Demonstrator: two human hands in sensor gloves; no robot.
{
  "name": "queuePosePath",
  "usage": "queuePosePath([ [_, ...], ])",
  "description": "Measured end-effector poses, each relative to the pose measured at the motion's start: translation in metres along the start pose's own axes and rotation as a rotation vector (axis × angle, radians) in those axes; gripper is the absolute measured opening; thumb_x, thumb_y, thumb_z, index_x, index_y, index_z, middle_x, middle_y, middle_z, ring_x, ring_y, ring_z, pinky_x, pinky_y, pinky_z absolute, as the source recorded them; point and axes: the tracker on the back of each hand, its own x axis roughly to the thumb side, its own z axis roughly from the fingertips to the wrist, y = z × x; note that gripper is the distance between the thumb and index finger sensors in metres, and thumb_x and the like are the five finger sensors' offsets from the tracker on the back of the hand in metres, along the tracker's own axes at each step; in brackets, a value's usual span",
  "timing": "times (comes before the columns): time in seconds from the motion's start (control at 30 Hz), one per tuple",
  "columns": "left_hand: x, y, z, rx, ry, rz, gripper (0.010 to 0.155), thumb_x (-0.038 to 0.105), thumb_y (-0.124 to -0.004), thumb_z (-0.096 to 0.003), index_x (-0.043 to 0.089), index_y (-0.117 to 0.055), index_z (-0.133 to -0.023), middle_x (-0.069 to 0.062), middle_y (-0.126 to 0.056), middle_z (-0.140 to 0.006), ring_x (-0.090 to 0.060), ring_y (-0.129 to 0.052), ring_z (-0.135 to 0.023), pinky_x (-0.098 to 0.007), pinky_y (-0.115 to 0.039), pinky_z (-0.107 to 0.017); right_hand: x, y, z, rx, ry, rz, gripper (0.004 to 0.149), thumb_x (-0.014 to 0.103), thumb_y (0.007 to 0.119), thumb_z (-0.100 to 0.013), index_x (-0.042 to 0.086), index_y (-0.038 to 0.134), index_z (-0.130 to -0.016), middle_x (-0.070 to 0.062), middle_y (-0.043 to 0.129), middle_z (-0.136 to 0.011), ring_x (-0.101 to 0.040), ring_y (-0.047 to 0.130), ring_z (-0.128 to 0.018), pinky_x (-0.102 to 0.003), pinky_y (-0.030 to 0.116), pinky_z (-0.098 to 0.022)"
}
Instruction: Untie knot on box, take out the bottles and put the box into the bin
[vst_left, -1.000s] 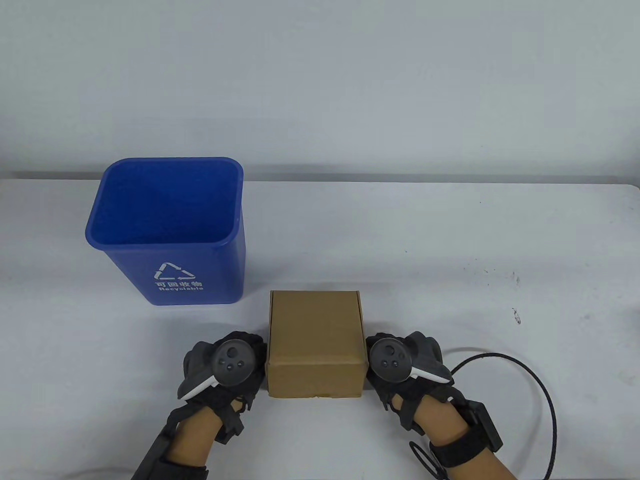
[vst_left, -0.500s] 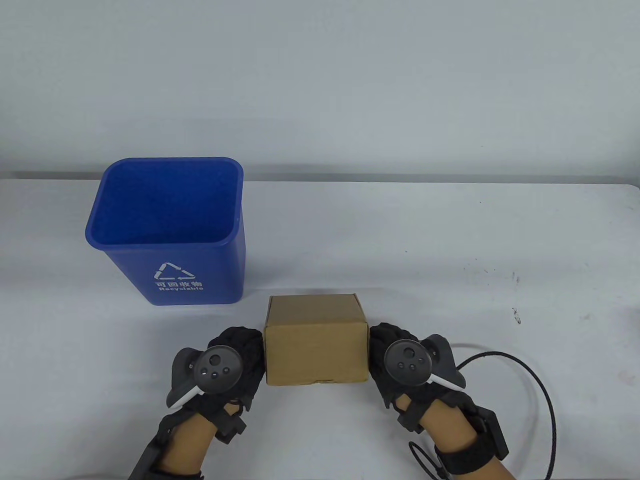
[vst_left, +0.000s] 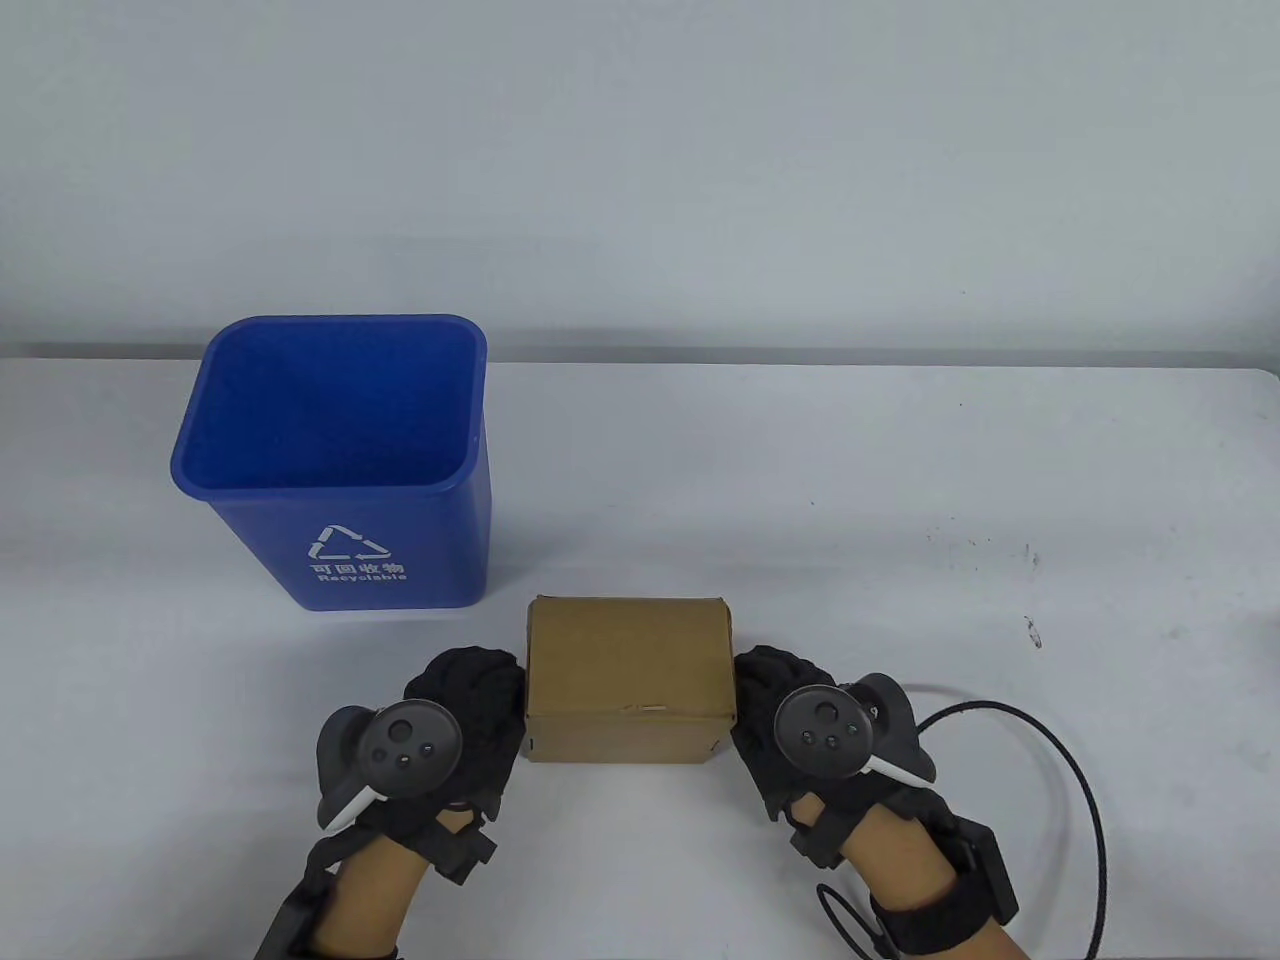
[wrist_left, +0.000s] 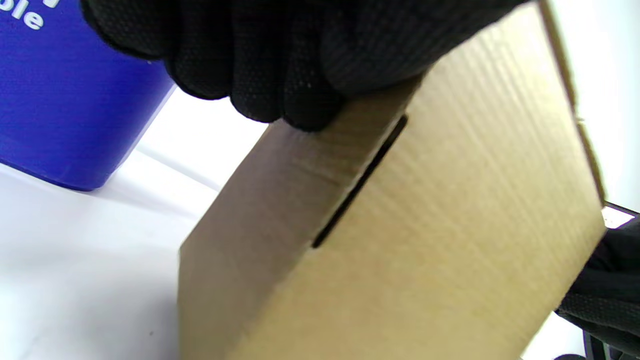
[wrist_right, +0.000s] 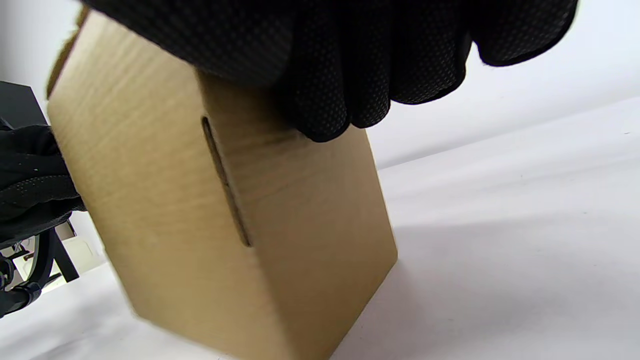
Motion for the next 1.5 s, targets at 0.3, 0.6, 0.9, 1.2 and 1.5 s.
queuePosePath([
  [0.3,-0.005,-0.001,-0.002,-0.078,0.056,0.008,0.043,0.029,-0.073,-0.0520,0.012,-0.082,-0.090,-0.015,-0.075,-0.099,-0.050,-0.067,-0.094,-0.067,-0.057,-0.069,-0.001,-0.001,0.000,0.047,0.018,0.026,0.045,0.028,0.067,-0.051,0.000,0.082,-0.082,-0.018,0.072,-0.096,-0.053,0.068,-0.088,-0.069,0.056,-0.060],
  [0.6,0.010,0.034,0.011,0.093,-0.061,0.037,0.057,0.034,-0.077,-0.0515,0.016,-0.066,-0.105,-0.012,-0.060,-0.110,-0.048,-0.056,-0.103,-0.069,-0.051,-0.073,-0.017,0.003,0.000,0.073,0.103,-0.015,0.055,0.037,0.065,-0.052,0.004,0.071,-0.095,-0.020,0.062,-0.103,-0.054,0.063,-0.091,-0.069,0.054,-0.060],
  [0.9,0.057,0.023,-0.013,-0.128,-0.183,-0.032,0.085,0.054,-0.082,-0.0495,0.015,-0.046,-0.116,-0.015,-0.039,-0.121,-0.056,-0.035,-0.112,-0.077,-0.035,-0.076,-0.026,0.011,-0.003,0.121,0.125,-0.059,0.057,0.037,0.064,-0.052,0.003,0.065,-0.098,-0.021,0.057,-0.105,-0.055,0.060,-0.092,-0.070,0.053,-0.060],
  [1.2,0.085,0.016,-0.060,-0.359,-0.125,-0.246,0.102,0.066,-0.081,-0.0449,0.015,-0.032,-0.118,-0.017,-0.026,-0.122,-0.058,-0.023,-0.113,-0.078,-0.028,-0.076,-0.027,0.010,-0.003,0.113,0.116,-0.078,0.058,0.038,0.064,-0.052,0.003,0.065,-0.099,-0.022,0.056,-0.105,-0.055,0.060,-0.092,-0.070,0.052,-0.060],
  [1.5,0.066,0.004,-0.078,-0.479,-0.115,-0.198,0.108,0.072,-0.077,-0.0437,0.012,-0.025,-0.117,-0.021,-0.026,-0.120,-0.060,-0.026,-0.112,-0.081,-0.031,-0.074,-0.022,0.011,-0.003,0.131,0.100,-0.116,0.060,0.036,0.063,-0.052,0.001,0.059,-0.101,-0.024,0.051,-0.106,-0.055,0.058,-0.092,-0.070,0.051,-0.061],
])
